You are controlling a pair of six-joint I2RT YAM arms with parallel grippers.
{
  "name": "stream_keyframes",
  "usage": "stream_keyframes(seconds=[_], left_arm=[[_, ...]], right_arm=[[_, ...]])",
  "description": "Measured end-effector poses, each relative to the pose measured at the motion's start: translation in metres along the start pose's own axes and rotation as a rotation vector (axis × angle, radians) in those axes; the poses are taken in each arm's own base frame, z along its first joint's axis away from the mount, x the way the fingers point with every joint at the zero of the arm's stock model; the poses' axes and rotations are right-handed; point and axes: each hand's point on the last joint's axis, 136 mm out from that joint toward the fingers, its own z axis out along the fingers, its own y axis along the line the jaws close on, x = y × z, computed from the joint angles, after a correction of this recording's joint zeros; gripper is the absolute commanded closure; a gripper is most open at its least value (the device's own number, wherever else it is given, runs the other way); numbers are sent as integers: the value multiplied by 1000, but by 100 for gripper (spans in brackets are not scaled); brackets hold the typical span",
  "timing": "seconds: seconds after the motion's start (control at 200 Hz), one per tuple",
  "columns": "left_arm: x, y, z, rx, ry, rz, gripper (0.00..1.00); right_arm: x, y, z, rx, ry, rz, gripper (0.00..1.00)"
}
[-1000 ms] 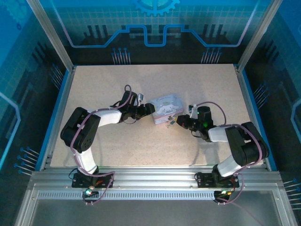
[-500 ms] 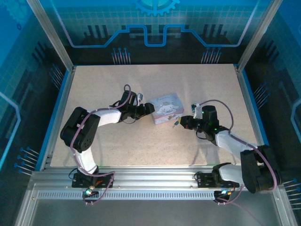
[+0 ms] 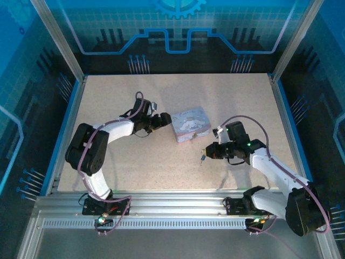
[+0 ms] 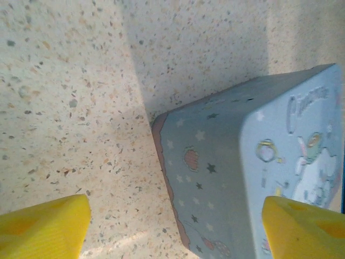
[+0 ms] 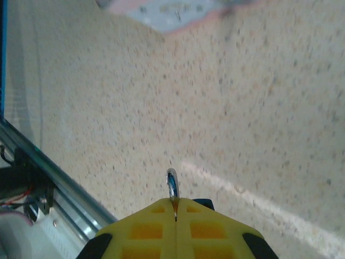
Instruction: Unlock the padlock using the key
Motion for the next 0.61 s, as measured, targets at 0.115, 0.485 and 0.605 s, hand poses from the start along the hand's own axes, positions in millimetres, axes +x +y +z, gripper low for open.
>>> stream_keyframes(seconds=[0.115,0.485,0.605], left_arm=[[-13,-13,-28,22,-71,33,12],[-22,-24,-102,15,-248,113,5],[-24,-22,-116,4,-282,119,4]], right_arm=[[13,-5,6,25,75,32,100],[21,-20,45,50,211,78,100],[14,-22,58,44,217,80,98]])
